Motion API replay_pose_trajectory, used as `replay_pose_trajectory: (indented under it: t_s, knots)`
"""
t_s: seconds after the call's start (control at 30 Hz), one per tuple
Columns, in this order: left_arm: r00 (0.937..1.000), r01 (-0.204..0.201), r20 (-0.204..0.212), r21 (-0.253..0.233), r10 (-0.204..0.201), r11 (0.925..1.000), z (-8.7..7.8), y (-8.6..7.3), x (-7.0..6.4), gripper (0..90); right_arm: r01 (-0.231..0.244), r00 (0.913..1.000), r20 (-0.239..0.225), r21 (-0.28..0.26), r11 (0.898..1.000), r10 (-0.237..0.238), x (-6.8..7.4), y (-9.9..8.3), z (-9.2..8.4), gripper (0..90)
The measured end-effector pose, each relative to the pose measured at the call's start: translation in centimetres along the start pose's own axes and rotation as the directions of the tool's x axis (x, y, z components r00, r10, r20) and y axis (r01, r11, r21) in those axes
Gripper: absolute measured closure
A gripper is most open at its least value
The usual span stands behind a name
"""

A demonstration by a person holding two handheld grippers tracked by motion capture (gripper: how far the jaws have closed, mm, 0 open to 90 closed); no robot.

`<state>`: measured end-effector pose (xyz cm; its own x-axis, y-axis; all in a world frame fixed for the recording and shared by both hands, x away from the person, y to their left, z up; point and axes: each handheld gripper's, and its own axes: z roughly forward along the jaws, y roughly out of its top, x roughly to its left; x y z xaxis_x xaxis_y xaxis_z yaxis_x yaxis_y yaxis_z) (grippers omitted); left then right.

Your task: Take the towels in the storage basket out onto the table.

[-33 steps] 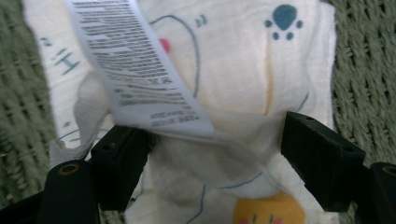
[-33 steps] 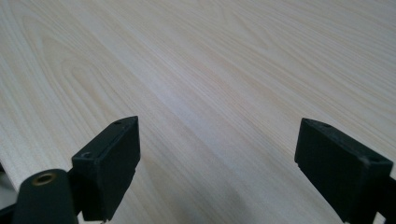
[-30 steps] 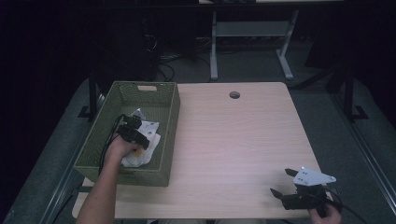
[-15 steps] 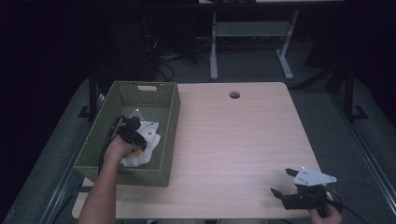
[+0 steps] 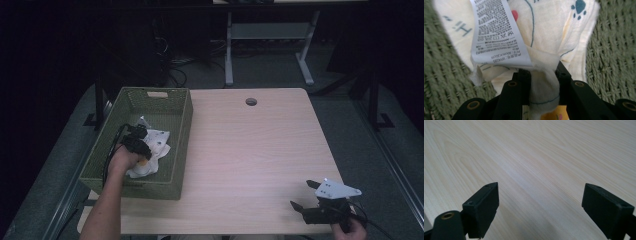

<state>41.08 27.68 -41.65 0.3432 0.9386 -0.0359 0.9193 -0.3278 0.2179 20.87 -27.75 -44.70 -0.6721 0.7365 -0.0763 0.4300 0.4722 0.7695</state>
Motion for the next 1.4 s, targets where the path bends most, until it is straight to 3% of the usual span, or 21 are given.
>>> replay_pose_trajectory:
  t_s: [0.23, 0.33, 0.43, 0.5, 0.63, 0.7, 0.8, 0.9, 1.0, 1.1, 1.27, 1.37, 1.4]
  knots:
    - [0.9968, 0.032, 0.077, -0.107, -0.024, 0.9938, -2.4, -1.2, 0.9, 73.3, -0.023, 0.9997, 0.012, -0.017, 1.0, 0.023, -0.3, -0.2, -0.3, 13.9]
    - [0.9963, 0.04, 0.082, -0.138, -0.028, 0.9896, -3.4, -1.7, 1.1, 73.3, -0.016, 0.9998, 0.012, -0.012, 1.0, 0.016, -0.2, -0.1, -0.2, 13.9]
    - [0.9947, 0.055, 0.096, -0.18, -0.038, 0.9821, -4.2, -2.3, 1.5, 73.3, -0.02, 0.9996, 0.019, -0.011, 1.0, 0.02, -0.2, -0.1, -0.4, 13.9]
    - [0.9913, 0.071, 0.124, -0.22, -0.044, 0.973, -4.8, -2.7, 1.7, 73.3, -0.022, 0.9995, 0.022, -0.016, 1.0, 0.022, -0.3, -0.2, -0.5, 13.9]
    - [0.9886, 0.072, 0.146, -0.256, -0.035, 0.964, -5.6, -3.4, 1.7, 73.2, -0.027, 0.9993, 0.026, -0.015, 1.0, 0.027, -0.4, -0.2, -0.5, 13.9]
    - [0.9841, 0.091, 0.172, -0.278, -0.043, 0.9563, -6.0, -3.7, 1.7, 73.2, -0.021, 0.9995, 0.025, -0.013, 1.0, 0.021, -0.3, -0.2, -0.4, 13.9]
    - [0.9791, 0.1, 0.199, -0.288, -0.042, 0.9525, -6.2, -3.8, 1.9, 72.9, -0.014, 0.9996, 0.026, -0.01, 1.0, 0.015, -0.1, 0.0, -0.4, 14.0]
    - [0.9689, 0.14, 0.239, -0.309, -0.066, 0.9407, -6.3, -3.9, 2.2, 72.8, -0.013, 0.9995, 0.028, -0.009, 1.0, 0.014, -0.1, 0.0, -0.3, 13.9]
    - [0.9591, 0.154, 0.277, -0.332, -0.06, 0.9306, -6.5, -4.1, 2.2, 72.7, -0.021, 0.9994, 0.028, -0.01, 1.0, 0.021, -0.2, -0.1, -0.4, 13.9]
    - [0.9519, 0.157, 0.302, -0.343, -0.05, 0.9262, -6.5, -4.2, 2.2, 72.6, -0.021, 0.9993, 0.03, -0.015, 1.0, 0.022, -0.2, -0.2, -0.5, 13.9]
    - [0.9307, 0.187, 0.363, -0.374, -0.042, 0.9083, -7.0, -4.6, 2.4, 72.6, -0.021, 0.9995, 0.023, -0.015, 1.0, 0.021, -0.3, -0.2, -0.3, 13.9]
    - [0.9269, 0.193, 0.373, -0.386, -0.038, 0.902, -7.5, -4.7, 2.5, 72.6, -0.015, 0.9997, 0.019, -0.01, 1.0, 0.015, -0.1, -0.1, -0.2, 13.9]
    - [0.921, 0.2, 0.388, -0.39, -0.037, 0.8989, -7.6, -4.7, 2.5, 72.5, -0.015, 0.9997, 0.019, -0.009, 1.0, 0.015, -0.1, -0.1, -0.2, 13.9]
